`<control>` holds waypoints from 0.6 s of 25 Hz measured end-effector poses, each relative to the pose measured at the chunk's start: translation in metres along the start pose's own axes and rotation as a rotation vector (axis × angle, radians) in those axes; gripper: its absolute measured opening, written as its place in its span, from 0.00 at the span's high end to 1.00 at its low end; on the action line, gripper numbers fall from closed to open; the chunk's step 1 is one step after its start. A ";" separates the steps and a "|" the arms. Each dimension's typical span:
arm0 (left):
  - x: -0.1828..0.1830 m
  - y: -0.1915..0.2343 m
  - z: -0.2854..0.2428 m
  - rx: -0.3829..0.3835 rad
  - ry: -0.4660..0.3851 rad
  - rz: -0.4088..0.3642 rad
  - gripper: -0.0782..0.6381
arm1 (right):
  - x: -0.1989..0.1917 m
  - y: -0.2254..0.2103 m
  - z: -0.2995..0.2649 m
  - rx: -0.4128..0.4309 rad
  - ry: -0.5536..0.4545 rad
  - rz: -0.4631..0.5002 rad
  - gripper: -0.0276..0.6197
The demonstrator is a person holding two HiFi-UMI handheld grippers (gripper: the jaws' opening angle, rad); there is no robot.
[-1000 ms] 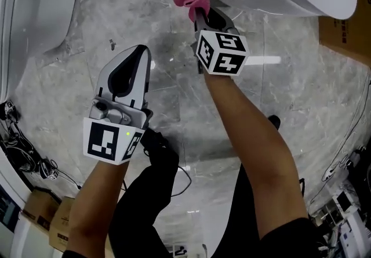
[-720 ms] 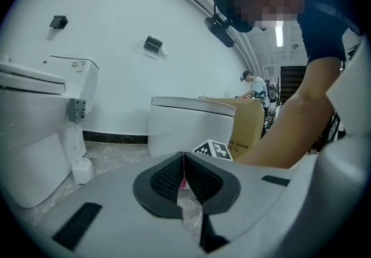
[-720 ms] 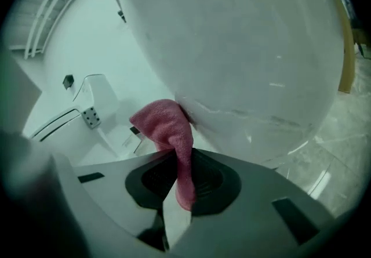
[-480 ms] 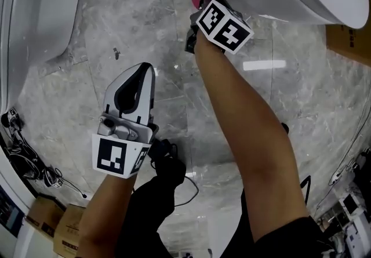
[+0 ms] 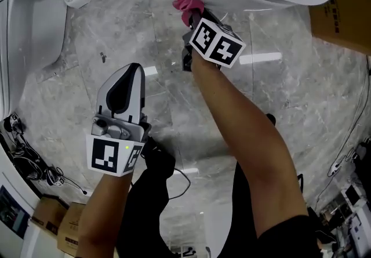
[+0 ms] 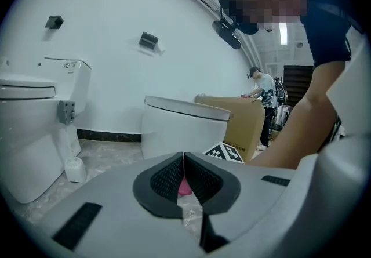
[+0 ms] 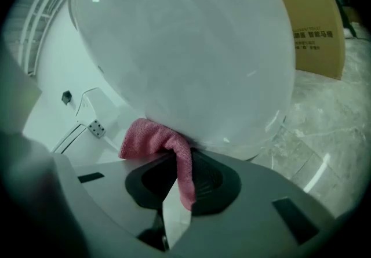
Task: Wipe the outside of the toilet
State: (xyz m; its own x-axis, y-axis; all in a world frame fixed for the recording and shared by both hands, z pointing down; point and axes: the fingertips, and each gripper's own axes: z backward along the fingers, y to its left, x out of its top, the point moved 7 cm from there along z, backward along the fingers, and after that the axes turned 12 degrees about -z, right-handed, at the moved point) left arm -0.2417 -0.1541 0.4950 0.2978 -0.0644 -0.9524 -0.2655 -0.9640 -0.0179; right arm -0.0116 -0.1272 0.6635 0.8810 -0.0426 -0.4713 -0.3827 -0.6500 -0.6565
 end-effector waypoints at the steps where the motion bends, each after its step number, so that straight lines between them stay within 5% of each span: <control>1: 0.004 -0.008 -0.005 -0.003 -0.001 -0.001 0.87 | 0.005 -0.009 0.007 0.007 0.021 0.029 0.84; 7: 0.005 -0.063 -0.036 0.006 0.018 0.013 0.87 | 0.026 -0.066 0.034 0.036 0.133 0.168 0.84; 15: -0.007 -0.130 -0.091 0.022 0.043 0.021 0.87 | 0.105 -0.143 0.040 0.044 0.145 0.311 0.84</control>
State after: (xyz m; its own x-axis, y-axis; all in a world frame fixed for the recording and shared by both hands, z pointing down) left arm -0.1263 -0.0519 0.5319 0.3313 -0.0961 -0.9386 -0.2916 -0.9565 -0.0050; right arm 0.1245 -0.0088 0.6841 0.7498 -0.3431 -0.5658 -0.6477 -0.5556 -0.5214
